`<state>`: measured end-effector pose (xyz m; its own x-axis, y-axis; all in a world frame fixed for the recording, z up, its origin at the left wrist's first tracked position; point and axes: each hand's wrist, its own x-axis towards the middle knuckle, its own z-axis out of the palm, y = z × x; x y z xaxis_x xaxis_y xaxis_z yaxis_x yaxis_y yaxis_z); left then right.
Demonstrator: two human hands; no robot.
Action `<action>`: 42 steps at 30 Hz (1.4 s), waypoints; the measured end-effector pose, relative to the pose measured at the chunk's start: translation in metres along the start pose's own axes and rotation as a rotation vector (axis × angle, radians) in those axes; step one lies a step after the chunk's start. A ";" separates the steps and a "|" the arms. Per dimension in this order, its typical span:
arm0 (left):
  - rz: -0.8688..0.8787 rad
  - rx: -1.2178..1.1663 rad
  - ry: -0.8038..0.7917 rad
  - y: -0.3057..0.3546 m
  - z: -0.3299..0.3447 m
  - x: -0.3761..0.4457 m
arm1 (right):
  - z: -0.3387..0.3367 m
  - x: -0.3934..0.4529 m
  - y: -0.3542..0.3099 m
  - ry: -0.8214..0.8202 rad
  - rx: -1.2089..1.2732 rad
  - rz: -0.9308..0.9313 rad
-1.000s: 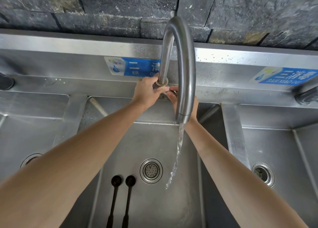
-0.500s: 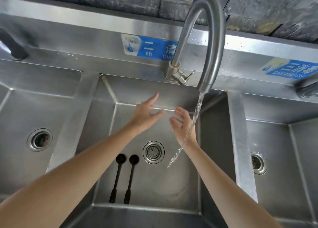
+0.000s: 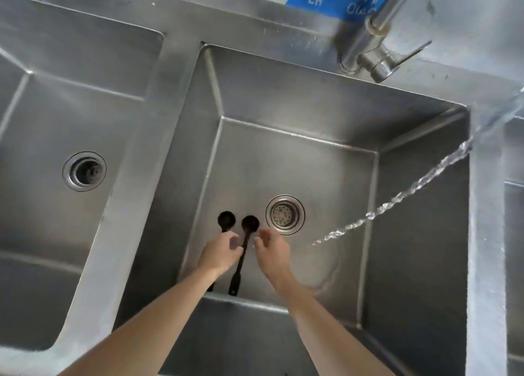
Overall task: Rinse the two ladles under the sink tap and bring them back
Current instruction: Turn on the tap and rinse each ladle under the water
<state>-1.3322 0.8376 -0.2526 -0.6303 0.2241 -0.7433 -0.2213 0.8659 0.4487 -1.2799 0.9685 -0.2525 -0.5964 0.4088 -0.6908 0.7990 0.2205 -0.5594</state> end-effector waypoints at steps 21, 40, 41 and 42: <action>0.097 -0.139 -0.013 0.011 0.019 -0.021 | -0.005 -0.015 0.014 0.103 0.415 0.162; 0.059 -0.506 -0.263 0.067 -0.029 -0.154 | -0.134 -0.099 -0.018 0.185 0.846 0.226; 0.062 -0.537 -0.249 0.068 -0.030 -0.158 | -0.138 -0.102 -0.021 0.173 0.851 0.222; 0.060 -0.572 -0.235 0.069 -0.032 -0.162 | -0.141 -0.103 -0.024 0.160 0.859 0.217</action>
<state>-1.2692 0.8472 -0.0852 -0.4877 0.4142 -0.7685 -0.5952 0.4862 0.6398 -1.2267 1.0458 -0.1030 -0.3699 0.4970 -0.7850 0.5220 -0.5878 -0.6181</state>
